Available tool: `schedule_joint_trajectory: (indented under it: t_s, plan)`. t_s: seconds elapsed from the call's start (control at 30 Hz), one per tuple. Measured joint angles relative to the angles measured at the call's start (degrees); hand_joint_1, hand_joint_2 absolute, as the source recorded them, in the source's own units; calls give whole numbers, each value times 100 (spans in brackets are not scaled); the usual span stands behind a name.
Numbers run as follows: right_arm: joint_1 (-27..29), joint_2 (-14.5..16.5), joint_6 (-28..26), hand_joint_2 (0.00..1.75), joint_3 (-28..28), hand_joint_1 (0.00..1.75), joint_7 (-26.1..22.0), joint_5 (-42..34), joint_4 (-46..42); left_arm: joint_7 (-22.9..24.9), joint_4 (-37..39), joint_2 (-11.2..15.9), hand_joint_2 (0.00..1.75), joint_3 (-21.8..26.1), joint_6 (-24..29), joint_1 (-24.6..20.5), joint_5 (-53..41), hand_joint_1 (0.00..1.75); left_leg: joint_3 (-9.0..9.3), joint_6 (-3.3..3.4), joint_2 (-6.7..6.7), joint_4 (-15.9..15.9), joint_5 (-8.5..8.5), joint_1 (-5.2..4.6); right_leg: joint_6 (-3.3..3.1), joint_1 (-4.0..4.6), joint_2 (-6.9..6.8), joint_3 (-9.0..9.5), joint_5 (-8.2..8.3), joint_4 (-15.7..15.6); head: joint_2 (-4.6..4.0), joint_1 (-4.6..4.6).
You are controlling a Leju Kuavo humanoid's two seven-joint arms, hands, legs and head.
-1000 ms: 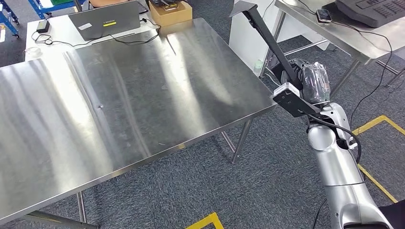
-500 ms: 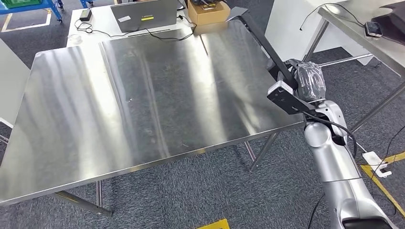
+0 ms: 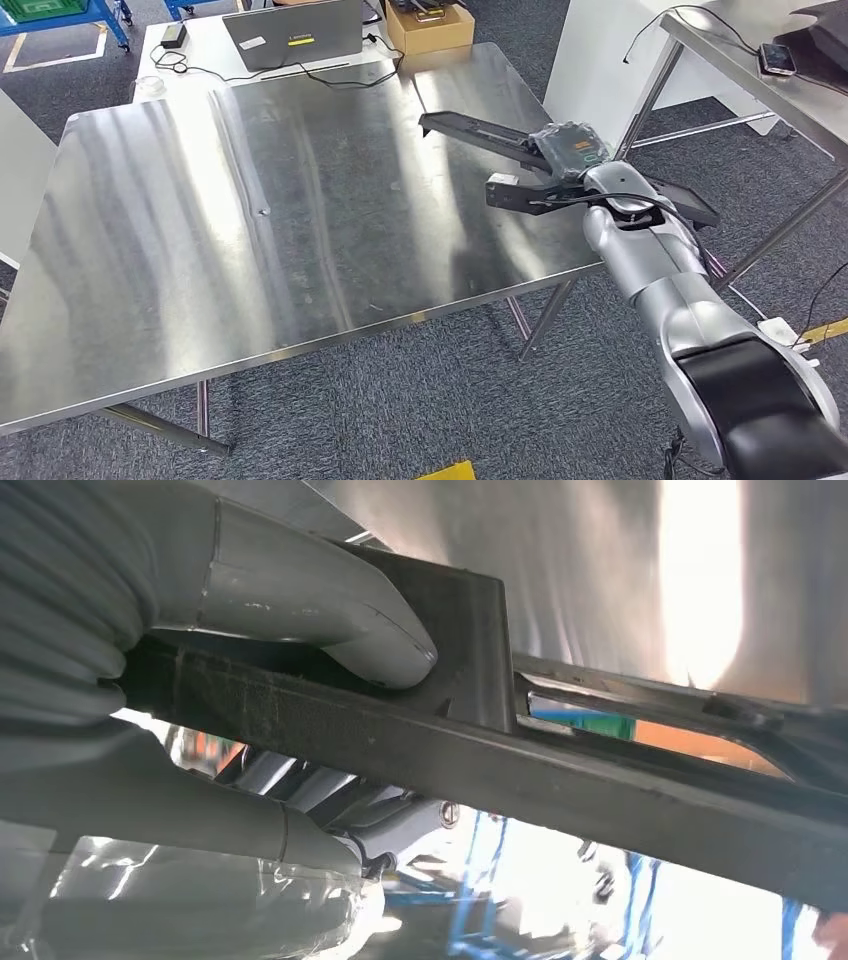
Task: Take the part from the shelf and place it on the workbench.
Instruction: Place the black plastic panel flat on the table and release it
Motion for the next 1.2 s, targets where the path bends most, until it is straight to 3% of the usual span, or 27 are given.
schedule_joint_trajectory:
  t_s: [0.23, 0.67, 1.03, 1.17, 1.2]
  plan:
    - [-311, 826, 283, 175, 925, 175, 6, 658, 1270, 22, -1, 34, 0, 10, -13, -36, -112, 0, 5, -35, 2, -3, -3, -2, 0, 0, 0, 2, 0, 1, 0, 0]
    - [-289, 2326, 312, 175, 2018, 175, -358, 1419, 1944, 132, -1, 28, 0, 204, 237, -99, -104, 0, 78, -83, 66, -5, -37, -14, -2, -6, 63, 52, -3, -6, 0, 2]
    - [-269, 2572, 258, 175, 2167, 175, -433, 1438, 2040, 149, 0, 17, 0, 298, 226, -94, -98, 0, 82, -84, 63, -4, -36, -16, -2, -11, 62, 64, -2, -6, 0, 3]
    - [-235, 2654, 169, 0, 2280, 0, -541, 1566, 2059, 179, -1, 16, 175, 366, 191, -95, -18, 0, 82, -84, 63, -4, -37, -14, -2, -10, 64, 63, -2, -6, 0, 3]
    - [-201, 2688, 151, 0, 2321, 0, -556, 1598, 2066, 203, -1, 15, 175, 391, 208, -95, -7, 0, 82, -84, 63, -4, -37, -13, -2, -9, 63, 62, -2, -6, 0, 3]
